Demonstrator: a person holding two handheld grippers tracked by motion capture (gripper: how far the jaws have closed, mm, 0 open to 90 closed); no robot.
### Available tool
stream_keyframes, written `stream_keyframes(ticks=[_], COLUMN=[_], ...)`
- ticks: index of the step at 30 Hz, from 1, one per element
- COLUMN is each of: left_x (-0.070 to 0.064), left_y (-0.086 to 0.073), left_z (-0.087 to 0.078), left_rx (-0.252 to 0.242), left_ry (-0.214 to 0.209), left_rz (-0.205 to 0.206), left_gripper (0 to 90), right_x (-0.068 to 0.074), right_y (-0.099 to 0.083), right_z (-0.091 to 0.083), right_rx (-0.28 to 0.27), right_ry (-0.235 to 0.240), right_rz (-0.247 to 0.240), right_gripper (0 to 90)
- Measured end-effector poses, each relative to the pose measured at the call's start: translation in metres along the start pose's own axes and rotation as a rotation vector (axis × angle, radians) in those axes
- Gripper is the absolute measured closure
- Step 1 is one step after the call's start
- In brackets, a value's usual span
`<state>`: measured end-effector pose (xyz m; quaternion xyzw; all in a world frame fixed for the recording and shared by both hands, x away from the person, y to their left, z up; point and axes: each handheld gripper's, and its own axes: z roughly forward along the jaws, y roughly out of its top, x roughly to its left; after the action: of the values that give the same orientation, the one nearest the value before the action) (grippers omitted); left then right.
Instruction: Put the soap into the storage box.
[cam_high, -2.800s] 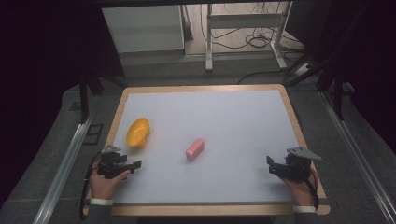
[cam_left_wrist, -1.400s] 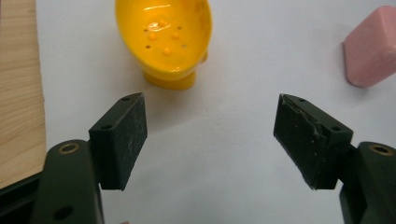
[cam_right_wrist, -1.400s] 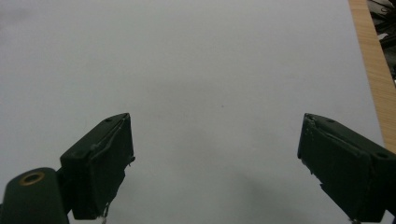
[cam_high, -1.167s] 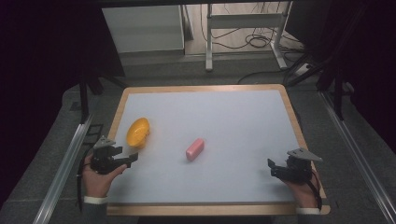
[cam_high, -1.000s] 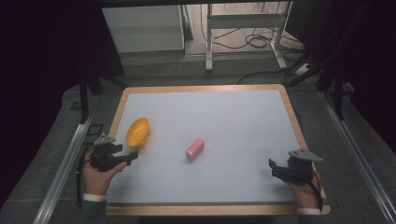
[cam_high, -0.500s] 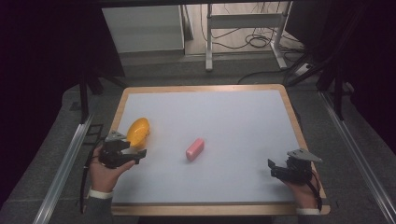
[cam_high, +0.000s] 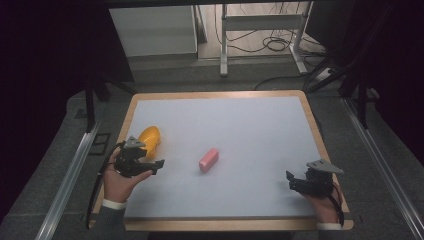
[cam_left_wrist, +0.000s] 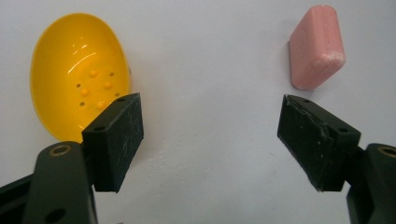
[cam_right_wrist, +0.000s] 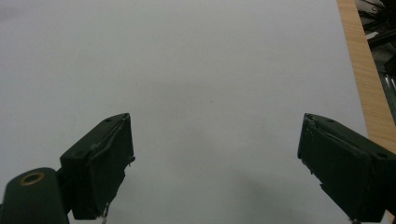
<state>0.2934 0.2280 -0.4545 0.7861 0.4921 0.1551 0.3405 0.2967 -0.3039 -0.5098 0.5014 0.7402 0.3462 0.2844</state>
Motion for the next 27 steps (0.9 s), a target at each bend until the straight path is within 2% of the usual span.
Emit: stream_keyframes(ticks=[8,17,23,27], left_x=[-0.008,-0.020,-0.032,-0.035], left_y=[0.007,0.015,0.019,0.020], left_z=[0.007,0.020,0.027,0.031], left_rx=[0.018,0.063,0.062,0.080], left_ry=[-0.014,-0.026,-0.054,-0.057], left_rz=[0.024,0.070,0.092,0.104], left_gripper=[22.8,22.7,22.7,22.3], right_x=[0.000,-0.001,-0.001,-0.001], right_y=[0.000,-0.001,-0.001,-0.001], right_z=[0.000,0.001,0.001,0.001], right_rx=[0.001,0.006,0.007,0.007], right_ry=[-0.001,0.002,-0.001,0.000], right_rz=[0.000,0.003,0.005,0.003], right_gripper=[10.2,10.2,10.2,10.2])
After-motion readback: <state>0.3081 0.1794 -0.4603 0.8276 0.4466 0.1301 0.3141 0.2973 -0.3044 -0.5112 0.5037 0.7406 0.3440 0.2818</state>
